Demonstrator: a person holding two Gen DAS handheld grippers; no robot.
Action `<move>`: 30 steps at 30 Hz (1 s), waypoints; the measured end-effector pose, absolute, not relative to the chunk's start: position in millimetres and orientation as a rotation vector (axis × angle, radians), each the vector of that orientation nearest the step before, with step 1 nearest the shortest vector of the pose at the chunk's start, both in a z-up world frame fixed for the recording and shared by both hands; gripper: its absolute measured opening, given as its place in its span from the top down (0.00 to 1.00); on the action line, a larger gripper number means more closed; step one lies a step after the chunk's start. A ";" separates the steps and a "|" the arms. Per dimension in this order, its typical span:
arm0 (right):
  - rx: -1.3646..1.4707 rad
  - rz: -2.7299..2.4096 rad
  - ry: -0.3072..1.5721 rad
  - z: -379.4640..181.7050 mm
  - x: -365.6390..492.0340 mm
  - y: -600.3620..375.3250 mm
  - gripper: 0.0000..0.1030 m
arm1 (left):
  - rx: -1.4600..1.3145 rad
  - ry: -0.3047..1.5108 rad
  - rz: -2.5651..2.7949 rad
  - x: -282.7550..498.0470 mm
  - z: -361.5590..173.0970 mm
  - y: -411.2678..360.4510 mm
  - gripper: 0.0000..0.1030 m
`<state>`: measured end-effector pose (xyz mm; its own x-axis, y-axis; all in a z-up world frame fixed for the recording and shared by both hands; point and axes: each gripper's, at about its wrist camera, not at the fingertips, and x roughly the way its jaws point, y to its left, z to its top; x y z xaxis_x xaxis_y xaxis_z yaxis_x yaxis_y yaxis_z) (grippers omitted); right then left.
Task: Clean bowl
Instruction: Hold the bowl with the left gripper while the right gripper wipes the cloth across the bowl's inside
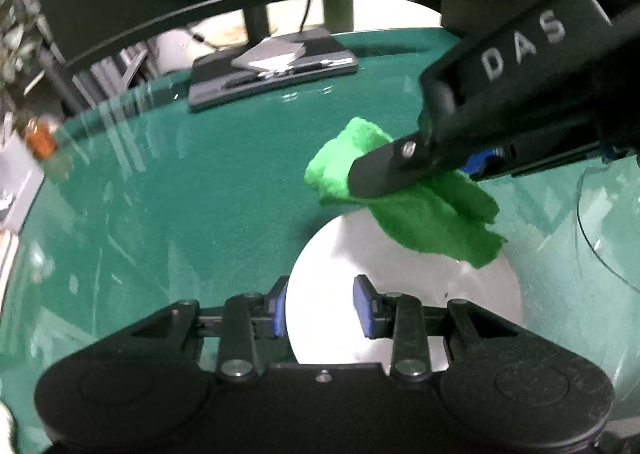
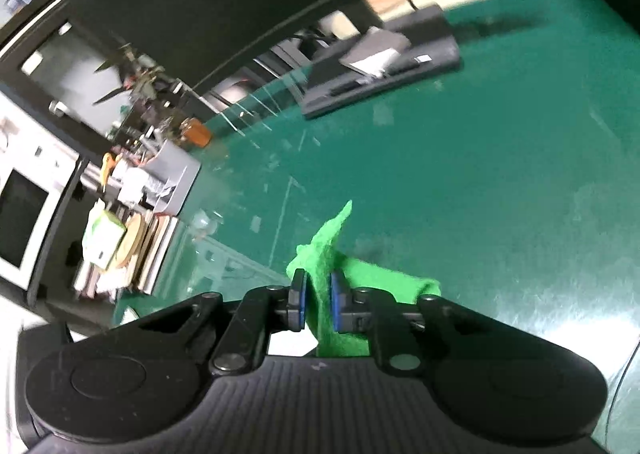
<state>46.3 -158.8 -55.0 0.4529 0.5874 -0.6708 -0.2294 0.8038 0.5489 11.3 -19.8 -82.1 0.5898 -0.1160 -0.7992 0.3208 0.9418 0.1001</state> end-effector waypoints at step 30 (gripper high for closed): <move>0.466 0.485 1.002 -54.4 43.4 -178.8 0.88 | 0.337 0.898 -0.325 16.1 -87.8 -32.4 0.48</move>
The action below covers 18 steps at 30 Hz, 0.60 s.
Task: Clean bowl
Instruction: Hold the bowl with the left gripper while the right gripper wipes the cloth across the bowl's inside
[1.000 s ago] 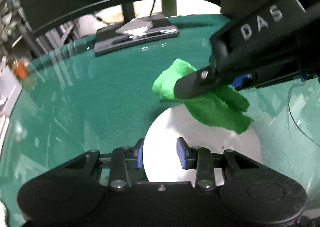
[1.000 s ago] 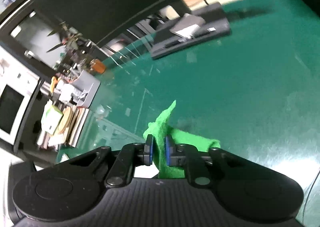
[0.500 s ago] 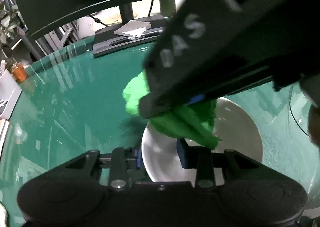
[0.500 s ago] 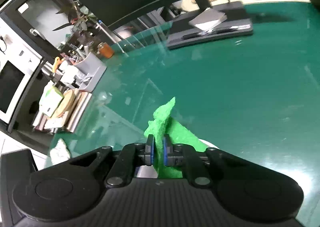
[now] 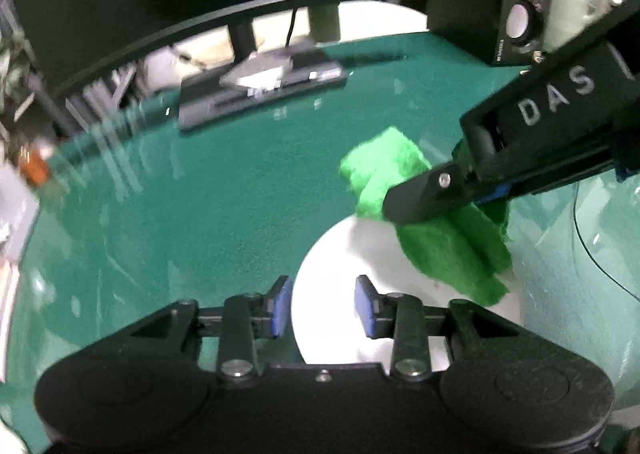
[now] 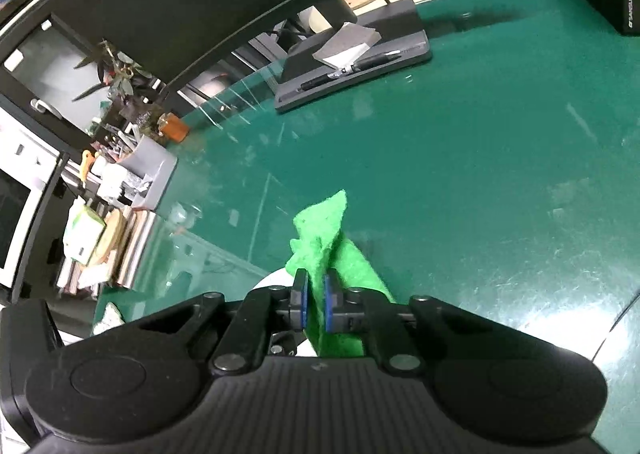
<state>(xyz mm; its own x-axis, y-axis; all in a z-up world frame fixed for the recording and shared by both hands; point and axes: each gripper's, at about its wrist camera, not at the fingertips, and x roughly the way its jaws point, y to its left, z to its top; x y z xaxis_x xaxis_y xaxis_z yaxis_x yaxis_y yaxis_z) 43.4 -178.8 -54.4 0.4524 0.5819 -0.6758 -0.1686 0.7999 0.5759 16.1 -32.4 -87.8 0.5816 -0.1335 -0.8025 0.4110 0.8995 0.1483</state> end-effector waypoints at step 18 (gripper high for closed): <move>0.355 0.567 0.987 -58.0 60.6 -145.1 0.88 | 0.318 0.899 -0.327 8.3 -90.2 -31.6 0.75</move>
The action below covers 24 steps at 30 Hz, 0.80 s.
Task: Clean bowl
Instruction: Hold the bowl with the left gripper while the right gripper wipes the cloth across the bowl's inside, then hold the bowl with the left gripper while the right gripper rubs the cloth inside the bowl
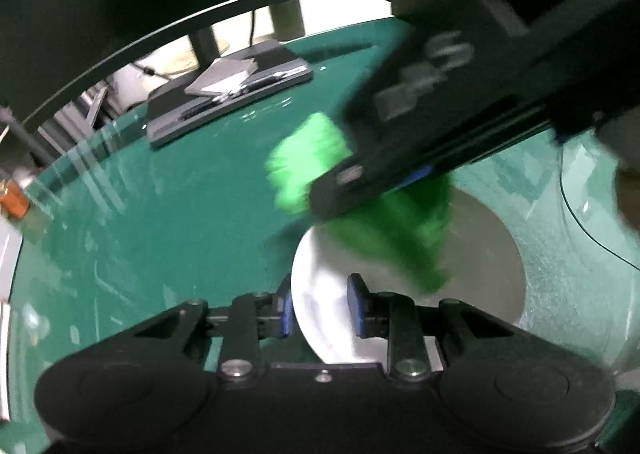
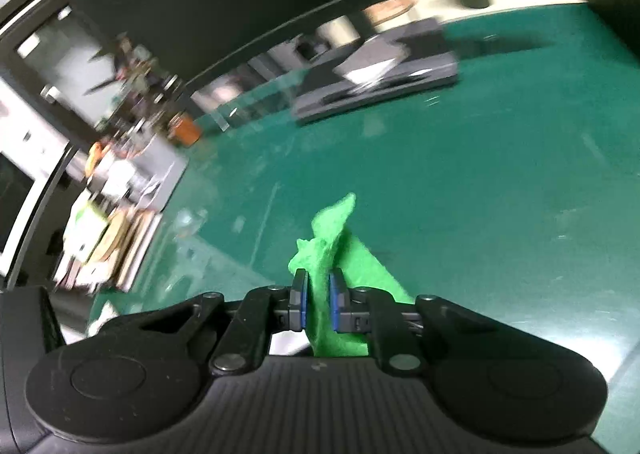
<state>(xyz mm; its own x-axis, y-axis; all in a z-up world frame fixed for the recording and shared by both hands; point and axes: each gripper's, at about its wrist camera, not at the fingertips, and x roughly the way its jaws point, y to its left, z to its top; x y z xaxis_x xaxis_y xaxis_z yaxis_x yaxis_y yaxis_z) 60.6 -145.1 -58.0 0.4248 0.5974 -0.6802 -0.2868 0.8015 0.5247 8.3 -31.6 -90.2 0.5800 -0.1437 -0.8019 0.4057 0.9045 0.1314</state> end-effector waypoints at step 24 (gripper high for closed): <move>0.420 0.617 0.968 -65.6 74.2 -138.7 0.94 | 0.274 0.914 -0.168 -0.5 -85.1 -32.1 0.75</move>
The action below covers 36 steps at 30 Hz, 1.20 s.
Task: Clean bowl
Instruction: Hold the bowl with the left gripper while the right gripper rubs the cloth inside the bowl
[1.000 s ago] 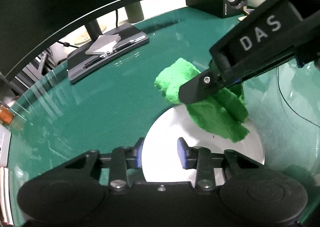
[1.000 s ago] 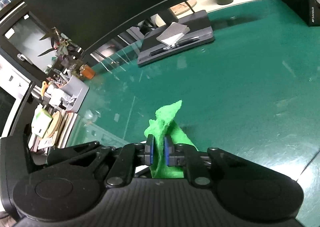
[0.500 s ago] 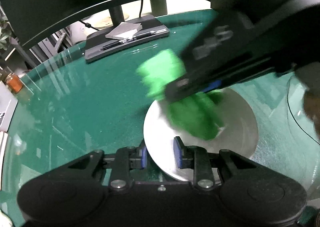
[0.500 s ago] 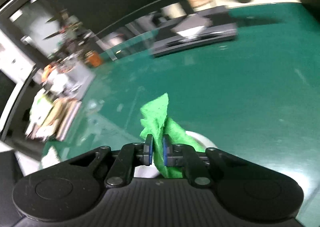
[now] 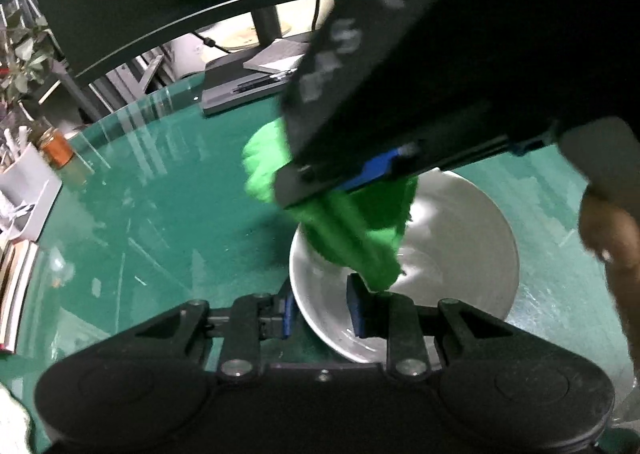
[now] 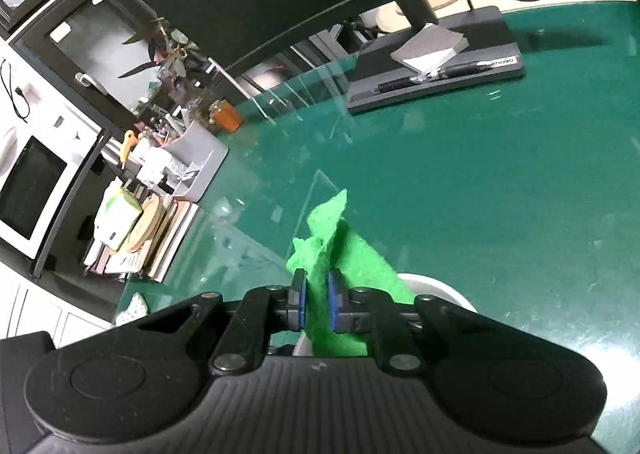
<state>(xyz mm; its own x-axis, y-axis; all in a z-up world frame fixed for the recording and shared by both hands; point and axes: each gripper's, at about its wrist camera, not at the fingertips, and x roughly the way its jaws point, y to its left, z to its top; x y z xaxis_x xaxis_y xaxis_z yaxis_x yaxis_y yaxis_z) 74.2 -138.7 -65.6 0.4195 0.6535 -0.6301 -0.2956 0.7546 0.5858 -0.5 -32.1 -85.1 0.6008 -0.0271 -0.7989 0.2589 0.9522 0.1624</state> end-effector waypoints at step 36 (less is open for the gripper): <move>0.482 0.562 0.920 -50.2 68.1 -184.5 0.74 | 0.370 0.894 -0.241 32.4 -82.0 -38.8 0.73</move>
